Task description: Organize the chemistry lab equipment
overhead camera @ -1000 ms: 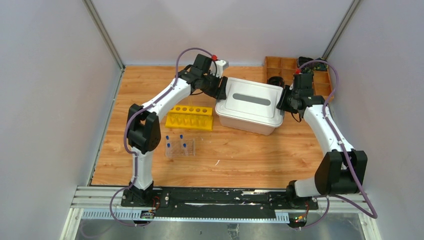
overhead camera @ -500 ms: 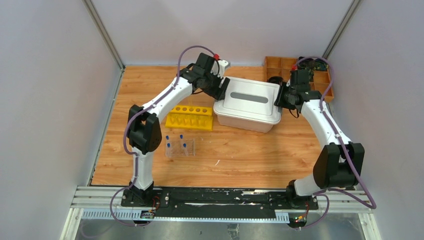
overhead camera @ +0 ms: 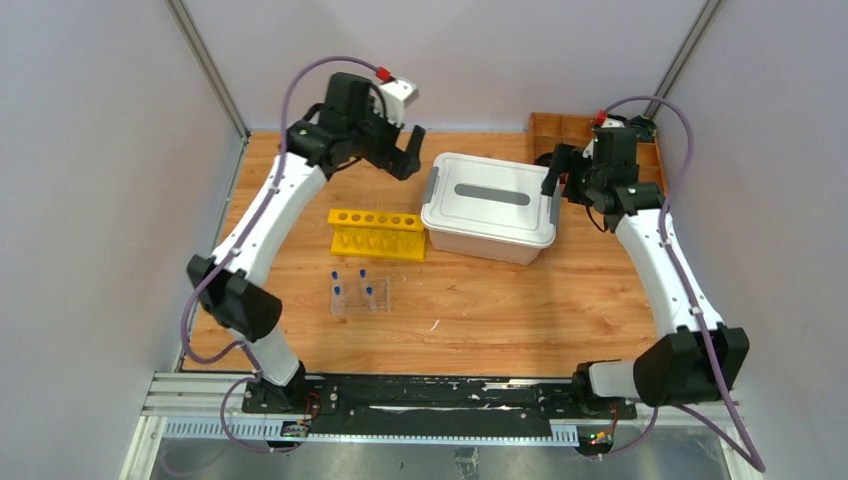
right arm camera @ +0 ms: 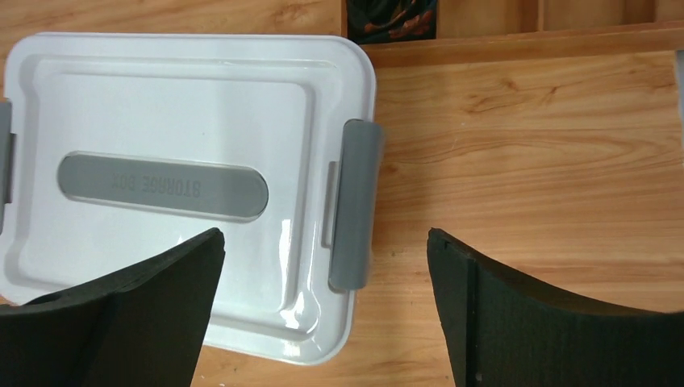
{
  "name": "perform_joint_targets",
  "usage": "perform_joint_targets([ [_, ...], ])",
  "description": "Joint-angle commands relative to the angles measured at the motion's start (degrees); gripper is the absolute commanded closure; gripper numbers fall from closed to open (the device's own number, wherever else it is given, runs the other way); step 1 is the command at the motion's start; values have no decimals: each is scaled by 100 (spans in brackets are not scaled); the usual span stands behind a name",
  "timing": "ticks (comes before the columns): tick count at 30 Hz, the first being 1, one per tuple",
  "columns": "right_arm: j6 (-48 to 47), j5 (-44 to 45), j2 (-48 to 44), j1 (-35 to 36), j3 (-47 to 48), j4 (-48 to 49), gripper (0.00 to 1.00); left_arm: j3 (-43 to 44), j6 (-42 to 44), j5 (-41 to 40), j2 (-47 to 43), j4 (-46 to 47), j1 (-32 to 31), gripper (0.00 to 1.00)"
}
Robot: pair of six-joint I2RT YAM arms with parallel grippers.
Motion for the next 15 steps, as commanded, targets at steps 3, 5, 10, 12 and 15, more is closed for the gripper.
perform_joint_targets([
  [3,21,848,-1047,77,-494,-186,1,-694,255,-297,-1570,-201,864,0],
  [5,63,1245,-1397,77,-1003,-65,0,-1336,276,-439,-2101,-184,1240,0],
  [10,-208,2114,-2530,77,-2876,1138,0,-3309,501,-441,-3406,464,2399,0],
  [12,-244,2379,-2947,77,-3627,1727,0,-4164,647,-355,-3865,901,2830,0],
  [15,-224,2632,-3274,77,-4564,2433,0,-5417,781,-203,-4403,1655,3251,0],
])
